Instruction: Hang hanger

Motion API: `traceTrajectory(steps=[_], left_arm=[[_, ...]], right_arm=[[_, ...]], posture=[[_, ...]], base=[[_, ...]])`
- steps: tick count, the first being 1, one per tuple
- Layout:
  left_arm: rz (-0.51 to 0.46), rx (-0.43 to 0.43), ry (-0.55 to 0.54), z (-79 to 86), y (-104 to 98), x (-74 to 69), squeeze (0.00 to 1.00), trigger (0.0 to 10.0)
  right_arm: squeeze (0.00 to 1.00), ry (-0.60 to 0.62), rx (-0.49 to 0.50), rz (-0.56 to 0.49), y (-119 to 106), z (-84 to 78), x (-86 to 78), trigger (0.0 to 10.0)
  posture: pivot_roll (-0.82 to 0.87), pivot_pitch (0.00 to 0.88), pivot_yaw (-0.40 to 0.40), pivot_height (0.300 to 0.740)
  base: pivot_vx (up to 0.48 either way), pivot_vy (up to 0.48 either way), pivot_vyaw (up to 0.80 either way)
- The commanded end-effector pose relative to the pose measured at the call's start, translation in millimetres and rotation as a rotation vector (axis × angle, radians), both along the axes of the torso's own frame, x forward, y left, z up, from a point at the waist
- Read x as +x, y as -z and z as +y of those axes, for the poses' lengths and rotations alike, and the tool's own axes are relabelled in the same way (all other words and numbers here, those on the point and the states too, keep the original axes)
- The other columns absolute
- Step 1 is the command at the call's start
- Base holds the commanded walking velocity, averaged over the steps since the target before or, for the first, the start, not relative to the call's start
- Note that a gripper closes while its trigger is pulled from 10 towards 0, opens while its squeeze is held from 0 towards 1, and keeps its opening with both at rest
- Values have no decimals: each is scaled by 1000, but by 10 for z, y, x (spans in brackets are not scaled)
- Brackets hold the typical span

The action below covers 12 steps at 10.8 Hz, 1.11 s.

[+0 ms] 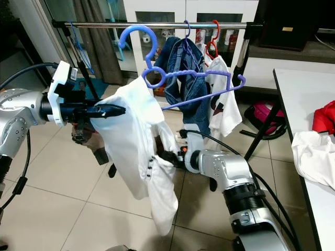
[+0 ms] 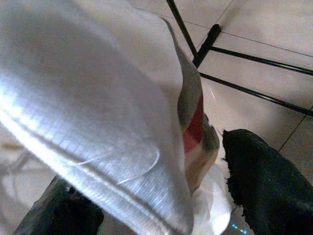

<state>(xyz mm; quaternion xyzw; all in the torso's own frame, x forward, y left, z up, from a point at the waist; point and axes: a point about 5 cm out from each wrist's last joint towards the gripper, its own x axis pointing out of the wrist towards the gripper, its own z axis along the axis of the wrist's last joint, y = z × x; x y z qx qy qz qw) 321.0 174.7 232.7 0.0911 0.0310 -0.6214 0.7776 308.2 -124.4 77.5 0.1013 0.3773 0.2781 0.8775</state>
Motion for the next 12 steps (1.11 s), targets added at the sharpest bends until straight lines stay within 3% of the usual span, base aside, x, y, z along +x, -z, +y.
traceTrajectory(steps=[1,6,10,12], left_arm=[[-37,-7,-18,52,-104,-8,0,0],[-43,11,-43,119,-101,-1,0,0],[-60,10,-66,195,-23,-201,0,0],[-28,-71,-29,224,-8,-403,0,0]], right_arm=[[0,-29,5,-2,31,10,-29,0],[0,2,22,-14,102,-188,-71,0],[0,307,73,-103,-12,-742,29,0],[0,490,41,-204,-235,-1128,157,0]], posture=[[-107,0,122,740],[-105,0,127,740],[-107,0,129,740],[-109,0,121,740]], base=[[0,0,0],[0,0,0],[0,0,0],[0,0,0]])
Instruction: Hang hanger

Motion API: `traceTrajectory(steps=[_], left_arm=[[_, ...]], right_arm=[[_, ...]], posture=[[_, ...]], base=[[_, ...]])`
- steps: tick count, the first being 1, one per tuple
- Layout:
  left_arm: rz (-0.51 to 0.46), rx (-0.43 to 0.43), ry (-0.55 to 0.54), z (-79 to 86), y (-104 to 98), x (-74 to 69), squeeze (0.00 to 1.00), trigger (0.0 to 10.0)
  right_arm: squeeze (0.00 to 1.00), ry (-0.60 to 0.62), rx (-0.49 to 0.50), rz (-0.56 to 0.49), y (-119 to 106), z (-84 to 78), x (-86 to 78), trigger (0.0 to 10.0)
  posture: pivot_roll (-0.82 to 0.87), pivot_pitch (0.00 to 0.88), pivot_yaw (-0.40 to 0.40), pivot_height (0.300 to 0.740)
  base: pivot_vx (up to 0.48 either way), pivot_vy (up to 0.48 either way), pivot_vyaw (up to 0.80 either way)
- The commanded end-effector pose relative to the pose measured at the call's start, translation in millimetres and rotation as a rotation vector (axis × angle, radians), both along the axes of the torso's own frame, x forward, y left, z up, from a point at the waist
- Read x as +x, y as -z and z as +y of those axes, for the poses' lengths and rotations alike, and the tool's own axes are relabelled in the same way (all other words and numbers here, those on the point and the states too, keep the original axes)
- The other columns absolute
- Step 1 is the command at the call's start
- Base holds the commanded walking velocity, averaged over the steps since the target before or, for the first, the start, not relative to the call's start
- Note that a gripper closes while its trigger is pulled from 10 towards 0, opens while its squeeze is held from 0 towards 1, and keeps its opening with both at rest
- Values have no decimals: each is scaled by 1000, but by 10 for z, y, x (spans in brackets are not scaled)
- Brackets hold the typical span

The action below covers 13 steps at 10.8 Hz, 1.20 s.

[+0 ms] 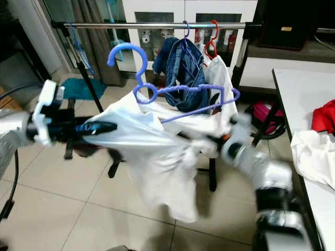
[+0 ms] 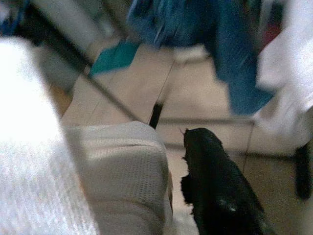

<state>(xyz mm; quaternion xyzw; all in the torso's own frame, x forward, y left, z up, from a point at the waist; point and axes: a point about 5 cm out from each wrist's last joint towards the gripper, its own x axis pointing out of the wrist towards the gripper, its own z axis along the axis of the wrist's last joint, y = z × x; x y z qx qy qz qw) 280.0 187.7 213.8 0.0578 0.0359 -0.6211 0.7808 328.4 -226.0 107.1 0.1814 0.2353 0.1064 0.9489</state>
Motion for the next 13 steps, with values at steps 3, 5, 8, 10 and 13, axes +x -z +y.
traceTrajectory(steps=[3,5,8,10,13], left_arm=[[-10,83,-101,343,45,-178,0,0],[4,197,-153,505,150,-260,0,0],[-55,368,-247,646,235,-204,0,0],[-118,460,-338,696,294,-86,0,0],[-139,273,-314,436,334,46,0,0]], right_arm=[[0,255,-50,-77,-298,-573,106,0],[0,301,-55,-111,-419,-709,145,0],[0,289,-94,-175,-607,-727,219,0],[0,186,-211,-254,-816,-577,270,0],[0,28,-302,-318,-965,-167,215,0]], posture=[[-106,0,115,740],[-99,0,112,740],[-92,0,115,740],[-97,0,122,740],[-102,0,128,740]], base=[[0,0,0],[0,0,0],[0,0,0],[0,0,0],[0,0,0]])
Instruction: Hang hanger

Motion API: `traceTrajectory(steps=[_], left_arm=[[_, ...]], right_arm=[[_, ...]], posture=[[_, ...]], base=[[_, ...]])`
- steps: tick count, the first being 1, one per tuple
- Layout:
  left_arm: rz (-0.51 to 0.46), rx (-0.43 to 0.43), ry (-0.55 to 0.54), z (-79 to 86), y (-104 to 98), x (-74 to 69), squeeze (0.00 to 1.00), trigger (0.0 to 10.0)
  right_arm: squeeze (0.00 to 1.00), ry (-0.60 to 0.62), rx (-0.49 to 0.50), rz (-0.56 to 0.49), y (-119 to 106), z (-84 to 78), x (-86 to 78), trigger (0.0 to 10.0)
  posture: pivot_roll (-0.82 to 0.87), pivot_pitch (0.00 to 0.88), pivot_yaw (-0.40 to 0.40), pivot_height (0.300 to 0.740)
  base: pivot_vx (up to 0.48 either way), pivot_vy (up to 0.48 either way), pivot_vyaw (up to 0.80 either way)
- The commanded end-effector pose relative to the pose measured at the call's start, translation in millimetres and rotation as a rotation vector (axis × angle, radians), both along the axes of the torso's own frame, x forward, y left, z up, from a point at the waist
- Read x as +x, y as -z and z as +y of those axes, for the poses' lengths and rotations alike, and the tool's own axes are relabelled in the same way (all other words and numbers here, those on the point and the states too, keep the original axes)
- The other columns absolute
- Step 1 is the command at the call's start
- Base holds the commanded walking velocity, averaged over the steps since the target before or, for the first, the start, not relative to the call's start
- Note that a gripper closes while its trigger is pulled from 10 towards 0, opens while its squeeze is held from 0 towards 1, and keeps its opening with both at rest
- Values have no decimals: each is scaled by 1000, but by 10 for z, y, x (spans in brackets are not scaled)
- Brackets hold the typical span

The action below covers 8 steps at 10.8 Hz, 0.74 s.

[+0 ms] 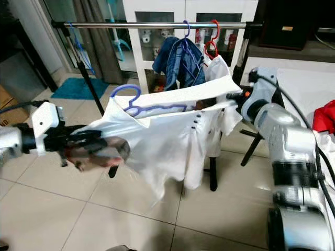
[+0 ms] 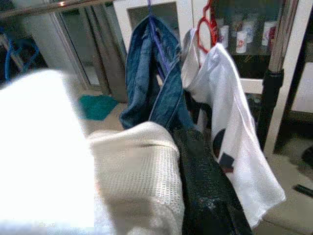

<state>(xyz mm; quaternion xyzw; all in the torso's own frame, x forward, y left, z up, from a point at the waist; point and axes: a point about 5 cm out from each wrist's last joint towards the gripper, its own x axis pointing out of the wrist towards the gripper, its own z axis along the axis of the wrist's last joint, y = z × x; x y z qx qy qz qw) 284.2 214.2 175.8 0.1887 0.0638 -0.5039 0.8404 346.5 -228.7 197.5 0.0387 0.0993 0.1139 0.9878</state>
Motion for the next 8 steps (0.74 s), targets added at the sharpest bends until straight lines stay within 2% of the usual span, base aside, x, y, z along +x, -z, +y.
traceTrajectory(steps=[1,2,3,5,6,7,8], left_arm=[[30,-17,-6,18,47,-2,0,0],[38,-21,6,-19,75,3,0,0],[72,-48,75,-187,161,30,0,0],[102,-12,118,-237,216,32,0,0],[115,59,116,-227,297,84,0,0],[77,58,67,-269,280,248,0,0],[73,43,62,-301,258,284,0,0]], right_arm=[[0,-12,-5,-6,-72,120,-53,0],[0,-28,3,-2,-67,183,-82,0],[0,-104,-15,33,34,439,-230,0],[0,-125,-43,44,115,529,-294,0],[0,-139,-68,43,130,632,-357,0],[0,-181,-83,43,134,798,-442,0],[0,-190,-90,46,144,829,-462,0]], posture=[[-108,0,133,740],[-108,0,133,740],[-118,0,137,740],[-119,0,139,740],[-118,0,140,740],[-119,0,145,740],[-119,0,147,740]], base=[[0,0,0],[0,0,0],[0,0,0],[0,0,0],[0,0,0],[0,0,0],[0,0,0]])
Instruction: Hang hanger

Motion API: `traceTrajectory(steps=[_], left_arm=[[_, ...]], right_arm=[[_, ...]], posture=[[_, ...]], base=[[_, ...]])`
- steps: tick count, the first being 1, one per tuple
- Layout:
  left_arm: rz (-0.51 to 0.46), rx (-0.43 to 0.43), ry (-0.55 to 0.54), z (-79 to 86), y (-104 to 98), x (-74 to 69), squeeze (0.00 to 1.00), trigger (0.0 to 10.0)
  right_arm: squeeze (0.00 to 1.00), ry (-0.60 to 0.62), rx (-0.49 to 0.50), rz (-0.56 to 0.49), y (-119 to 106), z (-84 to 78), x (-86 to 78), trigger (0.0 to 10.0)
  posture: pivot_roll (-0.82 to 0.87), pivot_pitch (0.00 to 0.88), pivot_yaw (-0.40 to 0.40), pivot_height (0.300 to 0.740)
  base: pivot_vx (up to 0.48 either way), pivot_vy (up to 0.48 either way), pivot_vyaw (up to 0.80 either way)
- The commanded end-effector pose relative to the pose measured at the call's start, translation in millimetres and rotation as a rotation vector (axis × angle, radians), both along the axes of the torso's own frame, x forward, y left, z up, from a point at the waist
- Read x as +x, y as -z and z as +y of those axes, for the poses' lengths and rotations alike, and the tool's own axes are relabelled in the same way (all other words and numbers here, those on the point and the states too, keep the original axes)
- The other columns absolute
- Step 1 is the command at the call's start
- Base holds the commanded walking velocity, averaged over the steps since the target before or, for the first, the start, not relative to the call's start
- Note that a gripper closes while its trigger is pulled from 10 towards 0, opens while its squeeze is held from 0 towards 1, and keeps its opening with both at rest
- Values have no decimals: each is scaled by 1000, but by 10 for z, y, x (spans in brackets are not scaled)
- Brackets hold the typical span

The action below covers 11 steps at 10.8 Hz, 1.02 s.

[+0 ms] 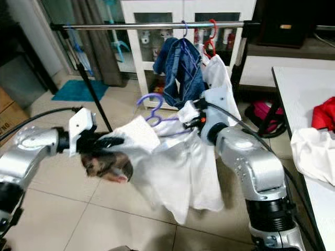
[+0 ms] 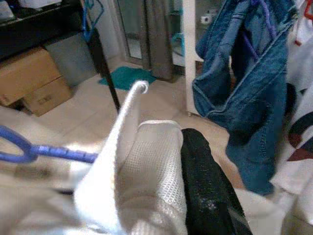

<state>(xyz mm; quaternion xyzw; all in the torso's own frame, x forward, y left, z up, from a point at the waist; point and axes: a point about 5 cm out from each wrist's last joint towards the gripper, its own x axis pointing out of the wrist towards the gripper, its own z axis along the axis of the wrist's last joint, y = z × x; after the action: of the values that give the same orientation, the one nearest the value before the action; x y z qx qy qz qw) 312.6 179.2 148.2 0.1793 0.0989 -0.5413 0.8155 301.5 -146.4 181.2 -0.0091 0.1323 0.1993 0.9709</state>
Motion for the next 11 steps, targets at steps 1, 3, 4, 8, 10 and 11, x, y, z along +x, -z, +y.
traceTrajectory(steps=[1,3,4,8,10,11], left_arm=[[-12,17,-24,29,-16,34,0,0],[-25,-11,-77,15,-15,119,0,0],[-36,-94,-72,-62,-61,180,0,0],[-52,-285,-62,-80,-338,248,0,0],[-67,-272,-83,-13,-349,269,0,0],[-74,-268,-95,9,-357,278,0,0]], right_arm=[[0,-5,-11,-6,-18,27,-30,0],[0,3,-8,0,-23,54,-70,0],[0,-2,-15,48,70,108,-142,3373],[1000,-52,-56,113,284,163,-212,10000],[1000,-68,-40,87,273,167,-205,10000],[1000,-65,23,97,256,173,-208,10000]], posture=[[-120,0,150,740],[-126,0,155,740],[-129,0,161,740],[-120,0,163,740],[-121,0,162,740],[-122,0,161,740]], base=[[0,0,0],[0,0,0],[0,0,0],[0,0,0],[0,0,0],[0,0,0]])
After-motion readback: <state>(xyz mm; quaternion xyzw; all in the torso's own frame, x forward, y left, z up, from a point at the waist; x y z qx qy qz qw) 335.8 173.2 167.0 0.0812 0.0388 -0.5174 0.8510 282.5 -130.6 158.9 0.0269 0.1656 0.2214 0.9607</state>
